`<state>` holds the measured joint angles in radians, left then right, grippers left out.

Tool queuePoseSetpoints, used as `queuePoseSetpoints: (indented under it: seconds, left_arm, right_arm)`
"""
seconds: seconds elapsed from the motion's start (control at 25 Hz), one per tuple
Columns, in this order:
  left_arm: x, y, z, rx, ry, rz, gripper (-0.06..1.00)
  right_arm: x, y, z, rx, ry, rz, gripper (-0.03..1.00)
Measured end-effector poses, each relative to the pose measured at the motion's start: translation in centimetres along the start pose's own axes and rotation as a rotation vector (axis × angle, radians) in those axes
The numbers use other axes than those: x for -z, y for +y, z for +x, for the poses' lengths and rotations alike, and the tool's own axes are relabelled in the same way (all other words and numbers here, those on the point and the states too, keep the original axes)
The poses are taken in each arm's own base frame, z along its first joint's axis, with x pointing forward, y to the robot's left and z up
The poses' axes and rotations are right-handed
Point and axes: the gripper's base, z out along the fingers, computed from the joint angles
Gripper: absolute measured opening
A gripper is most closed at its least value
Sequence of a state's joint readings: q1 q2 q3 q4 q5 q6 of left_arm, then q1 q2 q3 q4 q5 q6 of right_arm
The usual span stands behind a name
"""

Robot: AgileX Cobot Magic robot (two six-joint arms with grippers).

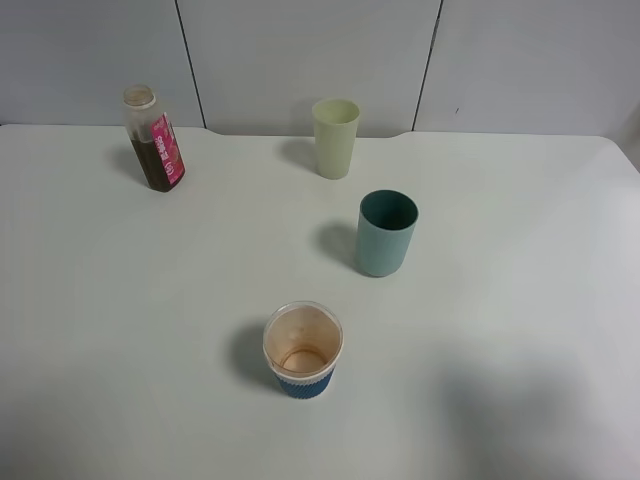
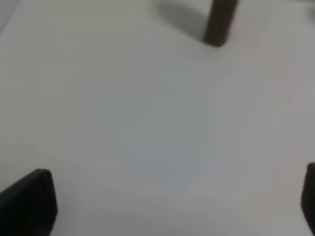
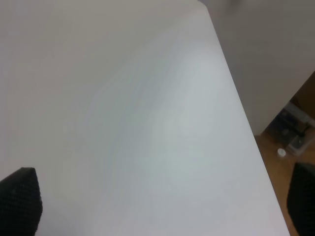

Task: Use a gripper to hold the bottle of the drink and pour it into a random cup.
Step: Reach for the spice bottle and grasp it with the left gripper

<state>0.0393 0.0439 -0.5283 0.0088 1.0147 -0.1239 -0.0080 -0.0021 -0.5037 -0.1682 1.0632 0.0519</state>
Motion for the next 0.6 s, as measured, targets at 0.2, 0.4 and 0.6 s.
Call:
queuePoseSetpoints:
  seconds: [0.2, 0.4, 0.6]
  left_arm:
    - [-1.5, -0.3, -2.0, 0.001, 0.053, -0.004, 0.98]
    - [-4.4, -0.5, -3.6, -0.031, 0.120, -0.009, 0.98]
    - [-7.6, -0.6, -4.6, -0.103, 0.193, -0.010, 0.98]
  right_arm:
    - [0.0, 0.0, 0.0, 0.000, 0.000, 0.000, 0.99]
    - [0.0, 0.0, 0.0, 0.000, 0.000, 0.000, 0.99]
    - [0.0, 0.0, 0.0, 0.000, 0.000, 0.000, 0.99]
